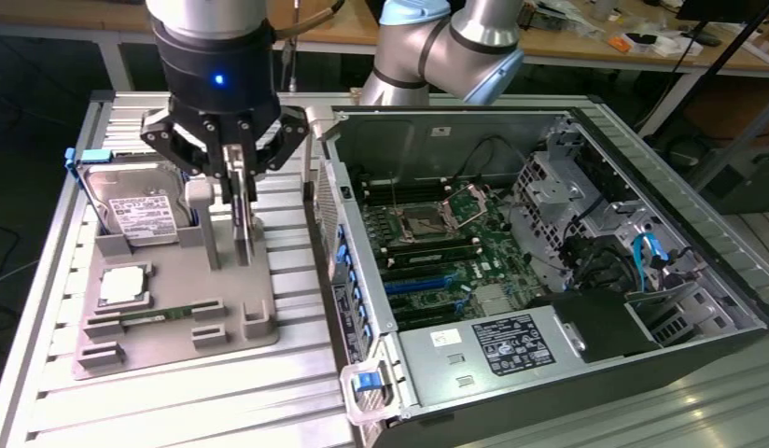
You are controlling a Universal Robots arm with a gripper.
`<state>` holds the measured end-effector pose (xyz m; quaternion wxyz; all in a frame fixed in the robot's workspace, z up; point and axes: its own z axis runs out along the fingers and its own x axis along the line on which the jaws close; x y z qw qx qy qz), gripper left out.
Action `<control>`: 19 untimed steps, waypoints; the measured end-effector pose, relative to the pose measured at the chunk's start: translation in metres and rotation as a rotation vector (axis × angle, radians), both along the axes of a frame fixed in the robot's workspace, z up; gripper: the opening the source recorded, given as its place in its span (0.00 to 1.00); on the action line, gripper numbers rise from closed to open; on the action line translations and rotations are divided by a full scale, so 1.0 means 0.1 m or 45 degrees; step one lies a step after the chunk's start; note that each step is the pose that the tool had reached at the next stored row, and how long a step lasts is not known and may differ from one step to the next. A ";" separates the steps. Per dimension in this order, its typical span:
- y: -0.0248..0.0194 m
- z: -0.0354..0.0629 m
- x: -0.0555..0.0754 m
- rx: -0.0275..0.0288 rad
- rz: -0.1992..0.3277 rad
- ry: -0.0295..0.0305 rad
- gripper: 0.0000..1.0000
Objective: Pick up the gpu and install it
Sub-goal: 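Pick up the gpu and move the gpu toward the slot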
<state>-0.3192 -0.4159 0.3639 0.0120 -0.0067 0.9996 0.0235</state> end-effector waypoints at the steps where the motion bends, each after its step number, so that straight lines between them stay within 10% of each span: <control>1: 0.001 0.037 0.00 -0.0002 0.000 0.0000 0.27; 12: 0.013 0.453 0.00 -0.0053 0.000 0.0000 0.27; 19: 0.020 0.550 0.01 -0.0095 0.000 -0.0001 0.27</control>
